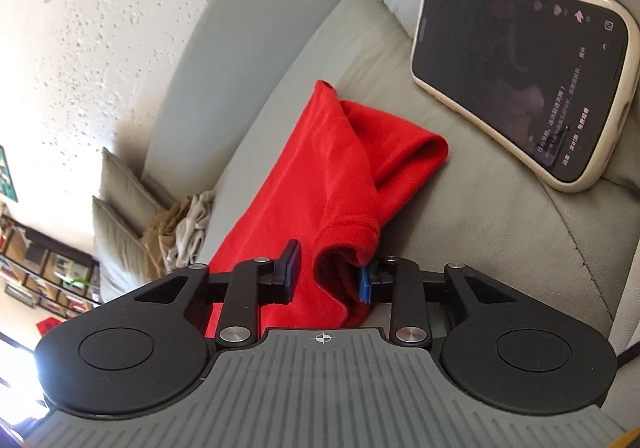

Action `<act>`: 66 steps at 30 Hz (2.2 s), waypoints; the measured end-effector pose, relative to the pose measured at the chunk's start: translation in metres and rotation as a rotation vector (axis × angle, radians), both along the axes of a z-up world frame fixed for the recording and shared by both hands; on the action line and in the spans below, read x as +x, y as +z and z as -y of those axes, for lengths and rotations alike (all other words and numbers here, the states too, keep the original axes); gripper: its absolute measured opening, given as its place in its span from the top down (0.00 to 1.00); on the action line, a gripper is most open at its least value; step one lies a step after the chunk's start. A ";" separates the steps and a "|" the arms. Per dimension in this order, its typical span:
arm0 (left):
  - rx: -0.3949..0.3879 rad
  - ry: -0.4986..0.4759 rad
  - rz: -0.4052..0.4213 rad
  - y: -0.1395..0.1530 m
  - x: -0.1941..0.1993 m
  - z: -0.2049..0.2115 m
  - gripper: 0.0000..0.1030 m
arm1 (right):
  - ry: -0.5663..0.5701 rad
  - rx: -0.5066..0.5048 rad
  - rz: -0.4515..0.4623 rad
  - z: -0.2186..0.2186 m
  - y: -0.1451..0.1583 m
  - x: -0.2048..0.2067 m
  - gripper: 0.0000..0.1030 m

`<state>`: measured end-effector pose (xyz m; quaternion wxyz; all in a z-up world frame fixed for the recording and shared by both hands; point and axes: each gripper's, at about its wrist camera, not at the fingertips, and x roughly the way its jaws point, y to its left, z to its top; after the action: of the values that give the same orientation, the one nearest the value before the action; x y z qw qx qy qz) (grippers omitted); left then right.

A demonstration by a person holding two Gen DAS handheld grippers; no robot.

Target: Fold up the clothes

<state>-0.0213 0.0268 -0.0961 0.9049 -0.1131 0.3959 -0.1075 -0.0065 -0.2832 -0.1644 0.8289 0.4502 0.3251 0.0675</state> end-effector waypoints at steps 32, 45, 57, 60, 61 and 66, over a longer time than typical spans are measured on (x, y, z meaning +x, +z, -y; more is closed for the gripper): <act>-0.159 0.378 0.142 0.023 0.054 -0.209 0.44 | 0.349 -1.209 0.233 -0.235 0.128 0.077 0.87; -0.211 0.476 0.093 0.005 0.042 -0.241 0.44 | 0.697 -1.338 0.332 -0.382 0.067 0.049 0.87; -0.257 0.509 0.078 0.000 0.041 -0.246 0.44 | 0.614 -1.190 0.401 -0.371 0.096 0.035 0.87; -0.262 0.527 0.074 -0.001 0.041 -0.249 0.44 | 0.616 -1.181 0.390 -0.372 0.095 0.035 0.87; -0.266 0.534 0.075 -0.002 0.041 -0.250 0.44 | 0.621 -1.179 0.388 -0.373 0.094 0.035 0.87; -0.271 0.590 0.118 0.001 0.034 -0.256 0.45 | 0.699 -1.107 0.385 -0.371 0.093 0.037 0.84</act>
<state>0.0129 0.2829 -0.0955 0.8952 -0.3357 0.2752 0.1012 0.0304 0.0875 -0.0715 0.9095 -0.1916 0.2850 0.2340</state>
